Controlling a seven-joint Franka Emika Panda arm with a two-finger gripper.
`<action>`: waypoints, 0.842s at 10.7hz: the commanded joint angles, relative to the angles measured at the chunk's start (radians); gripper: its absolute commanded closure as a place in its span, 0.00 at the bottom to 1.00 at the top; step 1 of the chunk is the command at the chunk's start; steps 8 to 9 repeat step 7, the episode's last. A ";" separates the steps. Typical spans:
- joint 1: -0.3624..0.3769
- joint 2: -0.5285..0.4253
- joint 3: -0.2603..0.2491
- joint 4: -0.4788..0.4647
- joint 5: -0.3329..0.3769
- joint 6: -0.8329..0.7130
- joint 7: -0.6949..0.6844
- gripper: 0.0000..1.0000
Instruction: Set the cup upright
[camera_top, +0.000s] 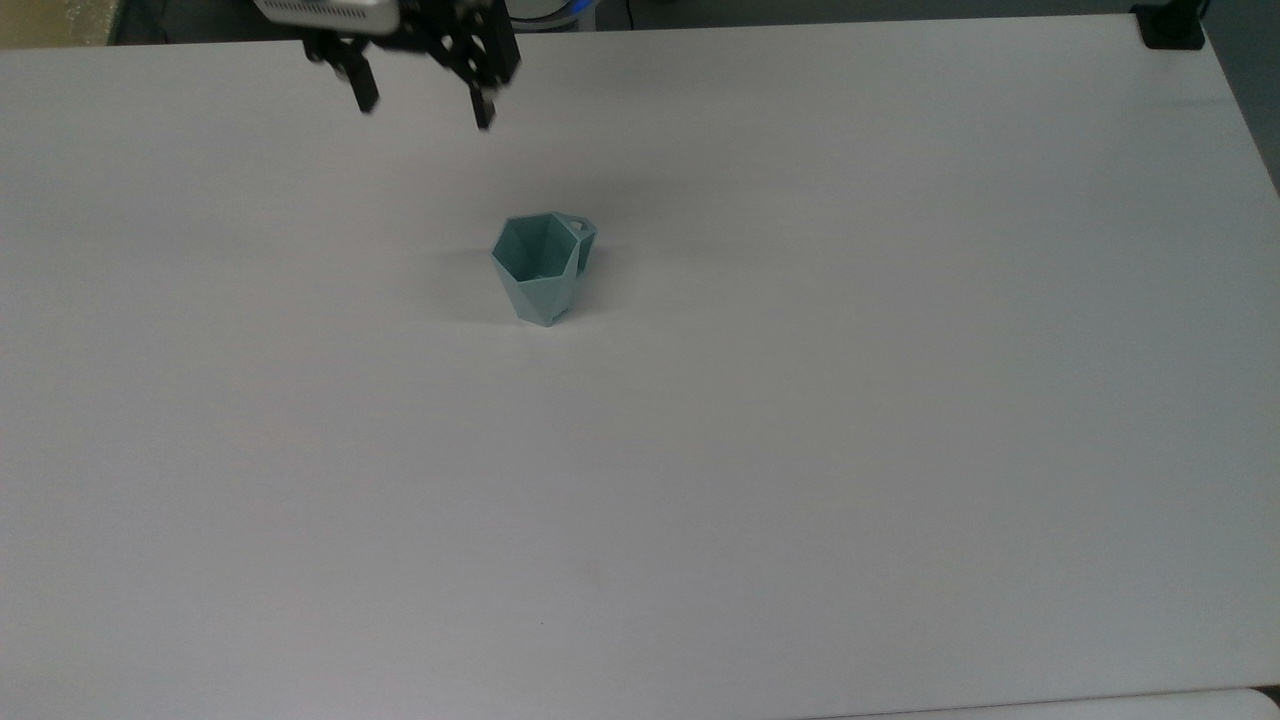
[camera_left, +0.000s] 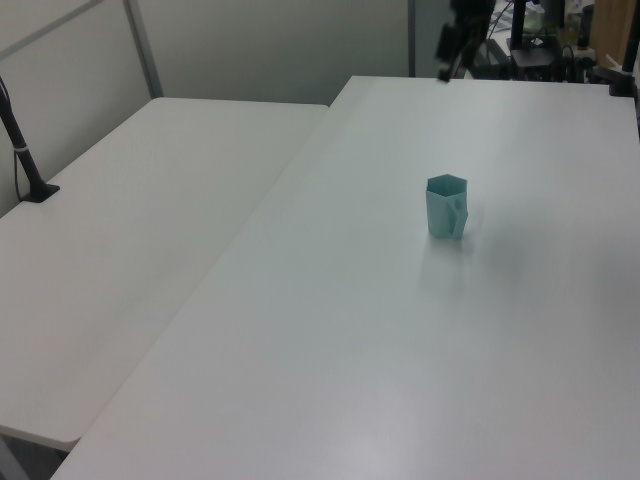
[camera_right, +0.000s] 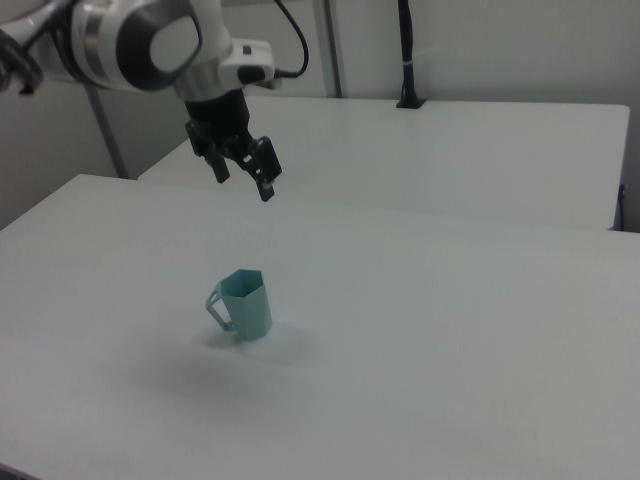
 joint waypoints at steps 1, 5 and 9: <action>-0.017 -0.028 -0.005 0.053 -0.010 -0.187 -0.183 0.00; -0.036 -0.033 -0.003 0.053 -0.037 -0.208 -0.211 0.00; -0.037 -0.033 -0.003 0.053 -0.037 -0.210 -0.211 0.00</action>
